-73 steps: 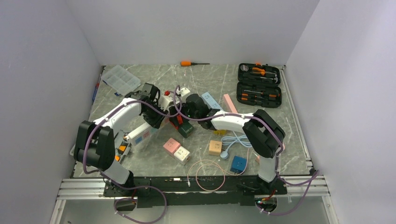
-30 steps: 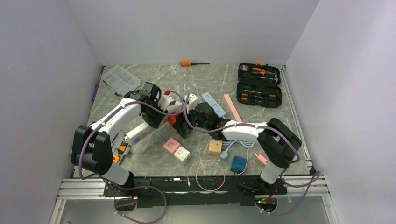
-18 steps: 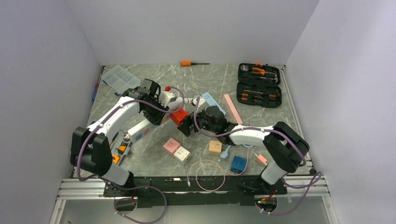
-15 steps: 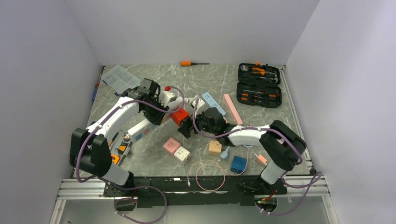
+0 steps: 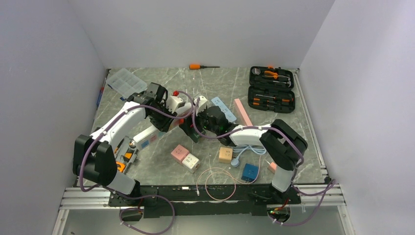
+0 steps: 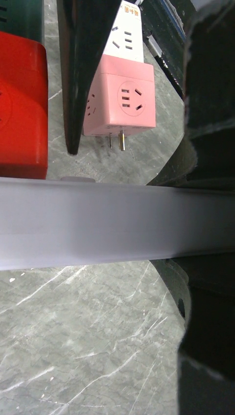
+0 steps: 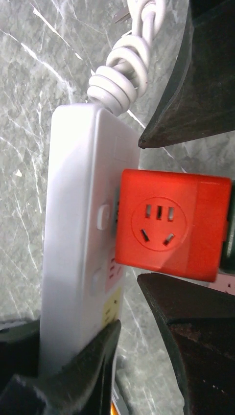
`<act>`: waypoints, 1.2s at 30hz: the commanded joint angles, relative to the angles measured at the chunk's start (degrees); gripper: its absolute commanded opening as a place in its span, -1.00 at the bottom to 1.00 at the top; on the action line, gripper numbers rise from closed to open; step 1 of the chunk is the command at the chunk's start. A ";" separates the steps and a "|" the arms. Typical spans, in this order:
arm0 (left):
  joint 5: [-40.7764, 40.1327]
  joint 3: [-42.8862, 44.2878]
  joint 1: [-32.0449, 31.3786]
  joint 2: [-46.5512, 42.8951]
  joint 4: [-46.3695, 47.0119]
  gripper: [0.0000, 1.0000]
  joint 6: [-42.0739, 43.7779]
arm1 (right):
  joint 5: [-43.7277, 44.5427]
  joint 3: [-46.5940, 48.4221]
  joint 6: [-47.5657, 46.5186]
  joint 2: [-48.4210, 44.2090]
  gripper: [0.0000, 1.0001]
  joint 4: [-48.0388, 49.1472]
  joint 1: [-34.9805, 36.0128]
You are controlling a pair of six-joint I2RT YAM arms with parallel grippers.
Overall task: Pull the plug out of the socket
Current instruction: Remove the plug from the socket.
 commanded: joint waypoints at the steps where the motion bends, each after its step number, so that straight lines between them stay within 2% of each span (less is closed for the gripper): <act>1: 3.88 3.57 -0.05 -4.34 3.39 -1.00 -0.03 | 0.49 3.66 -1.19 3.62 0.99 1.32 0.34; 6: 3.90 3.34 -0.05 -4.47 3.72 -1.00 -0.10 | 0.94 6.15 -1.58 6.32 0.98 -1.01 0.79; 10: 3.97 3.37 -0.05 -4.82 3.70 -1.00 -0.13 | 0.77 9.15 -1.64 7.79 0.77 -4.34 0.83; 14: 3.81 3.03 -0.05 -5.21 3.99 -1.00 -0.14 | 0.29 11.70 -1.67 8.75 0.40 -7.94 0.80; 18: 2.62 2.44 -0.05 -5.41 4.73 -1.00 0.15 | -0.81 11.40 -1.45 8.41 -0.12 -8.95 0.80; 21: -1.40 1.63 -0.05 -5.19 6.31 -1.00 0.52 | -1.67 10.40 -1.30 7.38 -0.54 -9.52 0.82; 23: -5.04 1.06 -0.05 -4.79 7.62 -1.00 0.89 | -1.68 9.47 -1.19 6.57 -0.72 -9.47 0.79; 30: -16.75 -0.10 -0.22 -1.80 11.68 -1.00 3.30 | -1.08 6.10 -0.60 3.83 -0.77 -10.31 0.80; 36: -22.06 1.59 -0.32 2.31 13.70 -1.00 4.11 | 0.12 1.68 -0.36 0.82 -0.78 -11.41 0.80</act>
